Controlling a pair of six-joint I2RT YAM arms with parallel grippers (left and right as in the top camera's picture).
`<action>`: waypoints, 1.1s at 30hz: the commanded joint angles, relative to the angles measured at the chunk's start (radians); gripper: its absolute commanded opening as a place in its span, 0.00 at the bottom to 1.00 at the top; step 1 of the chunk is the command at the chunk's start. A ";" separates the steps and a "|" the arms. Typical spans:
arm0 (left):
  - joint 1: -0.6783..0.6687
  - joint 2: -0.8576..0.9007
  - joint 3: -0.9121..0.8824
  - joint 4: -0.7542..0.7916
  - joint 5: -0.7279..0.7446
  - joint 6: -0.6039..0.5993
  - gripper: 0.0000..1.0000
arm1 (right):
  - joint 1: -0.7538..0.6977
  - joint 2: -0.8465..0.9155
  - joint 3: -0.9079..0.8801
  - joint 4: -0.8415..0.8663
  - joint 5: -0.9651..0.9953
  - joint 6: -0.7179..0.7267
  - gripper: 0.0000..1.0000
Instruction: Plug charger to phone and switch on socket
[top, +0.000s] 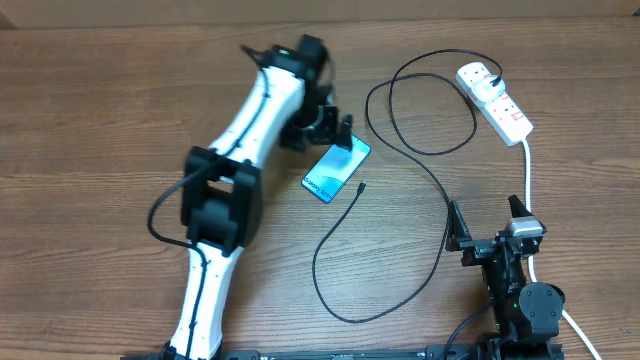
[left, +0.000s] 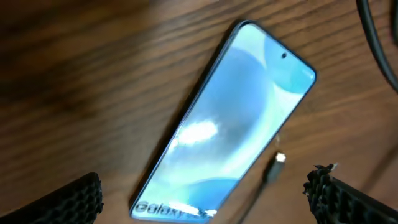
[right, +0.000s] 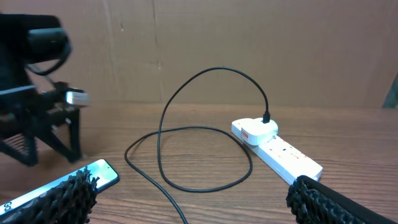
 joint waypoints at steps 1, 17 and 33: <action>-0.066 -0.002 0.023 0.029 -0.217 0.021 1.00 | 0.006 -0.008 -0.010 0.006 0.009 -0.004 1.00; -0.132 -0.002 -0.117 0.089 -0.269 0.198 1.00 | 0.006 -0.008 -0.010 0.006 0.009 -0.004 1.00; -0.135 -0.003 -0.106 0.062 -0.243 0.231 1.00 | 0.006 -0.008 -0.010 0.006 0.009 -0.004 1.00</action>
